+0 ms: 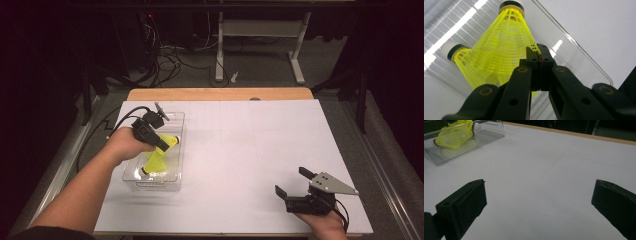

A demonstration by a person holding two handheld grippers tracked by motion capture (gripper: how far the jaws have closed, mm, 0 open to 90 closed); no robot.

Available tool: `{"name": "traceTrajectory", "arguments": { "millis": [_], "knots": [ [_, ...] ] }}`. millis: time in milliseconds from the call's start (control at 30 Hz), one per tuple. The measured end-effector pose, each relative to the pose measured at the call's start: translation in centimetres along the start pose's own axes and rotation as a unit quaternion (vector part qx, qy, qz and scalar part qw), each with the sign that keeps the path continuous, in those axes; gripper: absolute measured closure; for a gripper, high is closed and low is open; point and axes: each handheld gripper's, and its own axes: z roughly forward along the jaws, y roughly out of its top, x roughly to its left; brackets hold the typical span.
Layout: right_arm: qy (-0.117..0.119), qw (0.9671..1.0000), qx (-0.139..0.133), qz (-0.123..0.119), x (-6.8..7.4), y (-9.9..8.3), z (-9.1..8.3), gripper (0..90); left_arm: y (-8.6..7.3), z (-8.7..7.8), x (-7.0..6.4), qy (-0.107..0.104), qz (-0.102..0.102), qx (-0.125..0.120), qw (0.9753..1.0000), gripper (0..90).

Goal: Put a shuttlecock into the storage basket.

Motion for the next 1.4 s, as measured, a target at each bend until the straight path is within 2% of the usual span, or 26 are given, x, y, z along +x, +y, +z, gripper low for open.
{"name": "traceTrajectory", "arguments": {
  "millis": [467,900,1400],
  "knots": [
    [0.0,1.0,0.0,-0.001,0.0,0.0,0.0,0.3,1.3,-0.1,0.1,0.013,-0.011,-0.024,0.9996,90.0],
    [0.001,1.0,-0.001,-0.001,0.0,0.0,0.0,0.3,2.1,2.5,-0.3,0.014,-0.006,-0.004,0.9999,89.5],
    [0.002,1.0,0.0,-0.001,0.1,0.0,0.0,0.3,1.9,4.9,-0.2,0.011,-0.007,0.02,0.9997,87.8]
  ]
}}
